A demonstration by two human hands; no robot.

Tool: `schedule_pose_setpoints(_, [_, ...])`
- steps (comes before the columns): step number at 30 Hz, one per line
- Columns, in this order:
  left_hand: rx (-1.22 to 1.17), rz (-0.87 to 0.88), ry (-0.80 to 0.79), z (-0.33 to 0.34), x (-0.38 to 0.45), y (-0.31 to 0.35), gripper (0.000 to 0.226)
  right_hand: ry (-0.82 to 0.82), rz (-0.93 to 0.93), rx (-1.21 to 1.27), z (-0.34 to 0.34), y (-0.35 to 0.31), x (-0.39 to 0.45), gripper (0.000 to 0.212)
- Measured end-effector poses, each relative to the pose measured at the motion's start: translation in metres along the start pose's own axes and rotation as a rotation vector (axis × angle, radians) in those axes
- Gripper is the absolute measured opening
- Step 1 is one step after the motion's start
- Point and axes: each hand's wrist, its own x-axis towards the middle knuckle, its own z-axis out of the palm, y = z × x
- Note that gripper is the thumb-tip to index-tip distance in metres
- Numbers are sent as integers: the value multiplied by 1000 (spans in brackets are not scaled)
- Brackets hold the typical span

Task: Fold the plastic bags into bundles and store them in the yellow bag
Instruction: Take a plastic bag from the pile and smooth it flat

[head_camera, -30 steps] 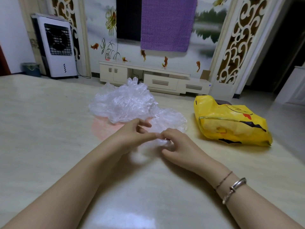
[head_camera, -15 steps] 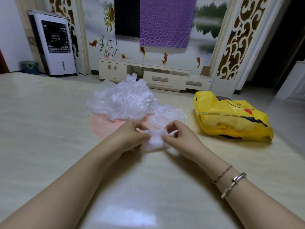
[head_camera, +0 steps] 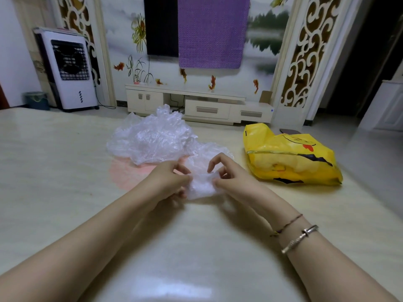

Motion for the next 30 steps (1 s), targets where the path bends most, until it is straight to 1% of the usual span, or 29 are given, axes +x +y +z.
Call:
schedule_pose_setpoints(3, [-13,2,7,8,-3,6,28,26,68,114,-23,0,-2,25])
schedule_pose_setpoints(5, [-105,-54,-24,13,-8,15,43,46,86,209,-35,2,-2,20])
schedule_pose_setpoints(8, [-216,-184,-165,16,-15,29,62,76,67,311,-41,2,-1,17])
schedule_pose_setpoints(10, [-359,-194,-248,20,-17,34,68,52,53,308,-42,0,-1,17])
schedule_pose_setpoints(11, [-413,-163,-265,23,-18,34,64,30,50,297,-42,-1,-2,17])
schedule_pose_setpoints(12, [-427,-112,-254,26,-16,34,56,11,51,286,-43,-2,-3,16])
schedule_pose_setpoints(13, [-417,-59,-213,28,-15,35,44,0,56,275,-44,-2,-4,15])
schedule_pose_setpoints(14, [-406,-22,-151,31,-14,36,36,0,61,268,-46,-3,-5,14])
schedule_pose_setpoints(16, [-385,17,-62,37,-9,39,32,12,62,274,-52,-2,-7,18])
schedule_pose_setpoints(19, [-364,69,-77,50,-5,48,31,-19,50,281,-68,-3,-13,23])
schedule_pose_setpoints(21, [-334,105,-64,62,2,51,31,-21,95,185,-80,-1,-17,25])
schedule_pose_setpoints(24, [-206,178,-8,83,15,52,28,101,248,65,-99,16,-16,35])
schedule_pose_setpoints(26, [-132,241,-40,97,25,50,16,226,337,30,-109,30,-12,38])
schedule_pose_setpoints(27, [-119,269,-70,102,27,48,12,304,352,16,-111,36,-9,39])
schedule_pose_setpoints(28, [-109,295,-97,107,30,46,13,394,344,24,-111,42,-5,39])
schedule_pose_setpoints(30, [-117,323,-124,116,38,40,19,541,266,136,-104,49,3,37])
